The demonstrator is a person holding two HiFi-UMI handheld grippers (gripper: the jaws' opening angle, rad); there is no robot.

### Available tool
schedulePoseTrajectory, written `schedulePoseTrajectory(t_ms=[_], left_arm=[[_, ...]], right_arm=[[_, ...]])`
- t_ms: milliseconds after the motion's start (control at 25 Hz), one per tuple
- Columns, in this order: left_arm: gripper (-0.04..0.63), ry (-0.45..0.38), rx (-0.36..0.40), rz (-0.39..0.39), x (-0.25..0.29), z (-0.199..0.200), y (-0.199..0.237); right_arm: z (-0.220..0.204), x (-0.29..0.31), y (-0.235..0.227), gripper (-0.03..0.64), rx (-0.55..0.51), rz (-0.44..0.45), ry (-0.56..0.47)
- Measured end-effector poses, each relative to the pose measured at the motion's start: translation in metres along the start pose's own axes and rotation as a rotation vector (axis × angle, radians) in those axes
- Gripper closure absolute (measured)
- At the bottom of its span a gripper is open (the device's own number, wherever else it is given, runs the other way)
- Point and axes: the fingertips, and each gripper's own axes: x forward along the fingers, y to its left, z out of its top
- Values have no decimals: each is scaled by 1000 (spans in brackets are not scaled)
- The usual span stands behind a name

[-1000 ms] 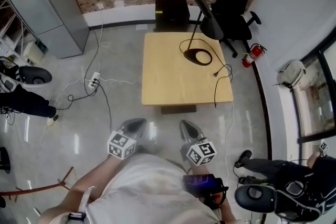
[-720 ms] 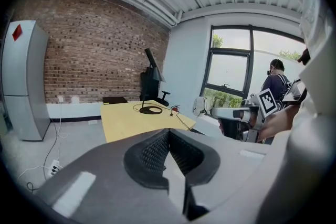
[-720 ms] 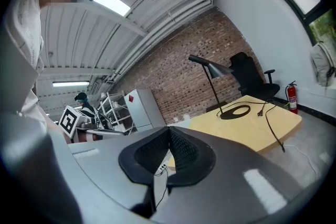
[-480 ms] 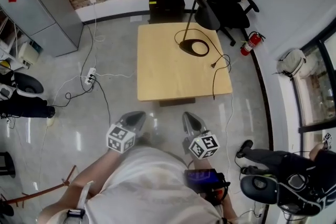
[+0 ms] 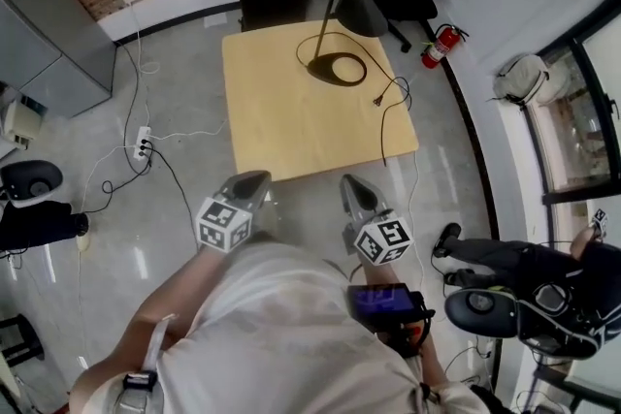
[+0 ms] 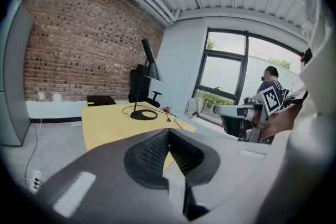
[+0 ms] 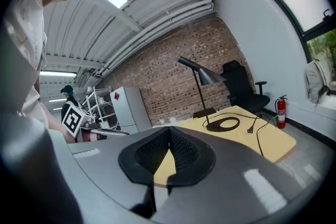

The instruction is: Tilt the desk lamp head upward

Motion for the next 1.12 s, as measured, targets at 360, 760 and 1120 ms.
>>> schedulePoseTrajectory(t_ms=[360,760,1120], left_arm=[[594,-28,32,-70,51,45,45],[594,-44,77,-133,82,88,84],[594,-40,83,-131,85,95,107]], right_arm=[[40,60,-21,604,-66,-48,-6],[76,120,-27,604,-86,-83,-32],[72,155,-26,604,-70,-75,-18]])
